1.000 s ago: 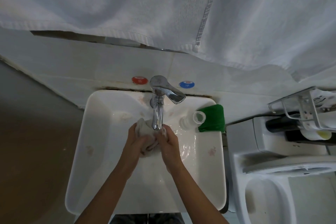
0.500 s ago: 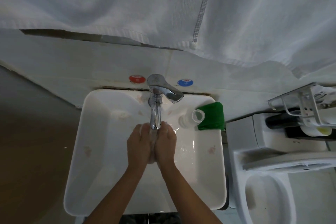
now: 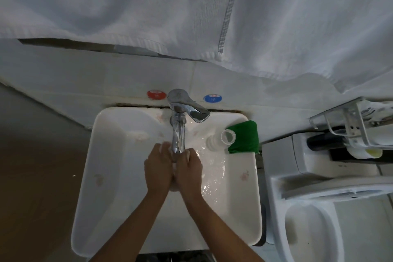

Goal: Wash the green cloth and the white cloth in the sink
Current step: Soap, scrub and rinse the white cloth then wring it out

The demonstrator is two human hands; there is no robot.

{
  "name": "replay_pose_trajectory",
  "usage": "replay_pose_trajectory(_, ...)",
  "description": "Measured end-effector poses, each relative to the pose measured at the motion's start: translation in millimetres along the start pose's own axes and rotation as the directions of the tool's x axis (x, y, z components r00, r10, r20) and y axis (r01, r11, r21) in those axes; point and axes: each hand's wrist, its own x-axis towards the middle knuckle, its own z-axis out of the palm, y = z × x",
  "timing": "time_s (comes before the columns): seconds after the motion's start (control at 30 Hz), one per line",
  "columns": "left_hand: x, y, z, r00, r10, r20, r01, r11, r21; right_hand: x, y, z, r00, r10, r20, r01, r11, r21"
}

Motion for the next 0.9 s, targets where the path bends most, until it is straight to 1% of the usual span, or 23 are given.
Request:
replay_pose_trajectory(0.07,-13.4,2.0,3.9,0.996,-0.09,0.003,0.09,0.992,-0.085,15.5,-0.1,-3.0,0.999,0.039,-0.03,-0.038,0.999,0.028)
replay_pose_trajectory(0.17,-20.3,3.6,3.6,0.991,-0.136,0.007,0.135,0.973,-0.187,18.1,-2.0,1.3,0.993,0.062,-0.097,-0.055,0.996,0.071)
replay_pose_trajectory(0.2,-13.8,1.0,1.6,0.992,-0.129,-0.003,0.127,0.977,-0.172,10.7,-2.8,4.7,0.995,0.058,-0.083,-0.052,0.996,0.072)
replay_pose_trajectory(0.27,1.0,-6.6,-3.5,0.995,-0.094,-0.037,0.09,0.991,-0.098,-8.4,-5.9,11.7,0.999,0.033,-0.003,-0.033,0.998,0.045)
replay_pose_trajectory(0.37,-1.2,-8.4,-5.3,0.995,-0.071,-0.063,0.065,0.993,-0.095,-3.5,-6.4,6.8,0.998,0.012,0.058,-0.011,1.0,-0.015)
replay_pose_trajectory(0.43,-17.2,-1.2,-2.2,0.999,-0.039,-0.034,0.034,0.991,-0.126,12.8,-7.1,2.5,0.999,0.022,0.036,-0.023,1.0,0.018)
replay_pose_trajectory(0.5,-22.9,5.0,-1.6,0.999,0.002,-0.032,-0.007,0.988,-0.152,21.2,-3.0,3.1,0.997,0.043,-0.057,-0.037,0.995,0.096)
replay_pose_trajectory(0.53,-16.6,4.4,-2.0,0.999,-0.01,-0.041,0.003,0.988,-0.156,17.0,-1.7,5.9,0.996,0.062,-0.071,-0.055,0.995,0.089)
replay_pose_trajectory(0.6,4.2,2.7,-4.3,0.998,-0.044,-0.055,0.035,0.989,-0.147,-1.1,-0.4,13.3,0.998,0.055,-0.014,-0.054,0.998,0.037)
replay_pose_trajectory(0.67,14.1,-1.3,-7.9,0.998,-0.047,-0.048,0.039,0.988,-0.152,-13.6,-1.4,13.2,0.998,0.039,0.05,-0.041,0.998,0.048)
replay_pose_trajectory(0.73,5.5,-0.1,-7.4,0.998,-0.051,-0.036,0.044,0.983,-0.177,-3.8,-3.7,6.7,0.999,0.035,0.039,-0.036,0.999,0.016)
replay_pose_trajectory(0.77,-2.7,1.1,-5.1,0.998,-0.053,-0.029,0.047,0.981,-0.188,5.6,-3.5,3.9,0.998,0.063,0.003,-0.063,0.997,0.032)
replay_pose_trajectory(0.83,-19.0,4.6,1.7,0.998,-0.054,-0.018,0.049,0.975,-0.218,17.6,-9.1,-0.3,0.987,0.142,-0.072,-0.128,0.976,0.175)
replay_pose_trajectory(0.9,-20.1,6.2,5.1,0.994,-0.098,-0.041,0.084,0.959,-0.27,13.4,-11.0,0.4,0.982,0.166,-0.084,-0.14,0.956,0.258)
